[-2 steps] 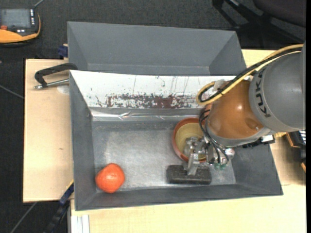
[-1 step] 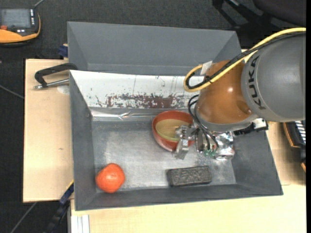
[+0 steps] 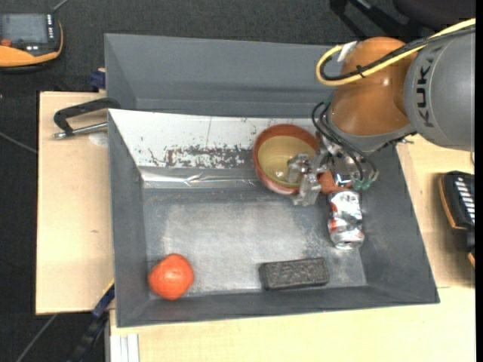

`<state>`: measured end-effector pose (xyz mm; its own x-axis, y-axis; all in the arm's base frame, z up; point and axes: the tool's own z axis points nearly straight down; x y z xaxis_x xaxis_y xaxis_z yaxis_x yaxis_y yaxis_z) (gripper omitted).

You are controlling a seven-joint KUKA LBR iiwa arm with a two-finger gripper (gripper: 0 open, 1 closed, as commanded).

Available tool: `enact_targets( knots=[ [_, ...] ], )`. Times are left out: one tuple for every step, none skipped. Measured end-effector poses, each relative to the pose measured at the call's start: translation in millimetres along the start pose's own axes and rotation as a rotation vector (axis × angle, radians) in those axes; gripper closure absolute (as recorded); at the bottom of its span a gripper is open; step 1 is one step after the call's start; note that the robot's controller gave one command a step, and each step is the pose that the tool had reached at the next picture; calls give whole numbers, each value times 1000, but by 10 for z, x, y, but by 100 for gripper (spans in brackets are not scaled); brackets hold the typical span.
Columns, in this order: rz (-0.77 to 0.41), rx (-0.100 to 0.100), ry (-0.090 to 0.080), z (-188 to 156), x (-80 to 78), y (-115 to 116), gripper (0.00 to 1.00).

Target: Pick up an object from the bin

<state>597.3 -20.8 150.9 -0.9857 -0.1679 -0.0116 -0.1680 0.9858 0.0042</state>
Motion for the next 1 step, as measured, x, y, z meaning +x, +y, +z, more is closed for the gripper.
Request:
enact_targets(
  knots=[
    [-245, 3, -4, -530, 101, -545, 100]
  ],
)
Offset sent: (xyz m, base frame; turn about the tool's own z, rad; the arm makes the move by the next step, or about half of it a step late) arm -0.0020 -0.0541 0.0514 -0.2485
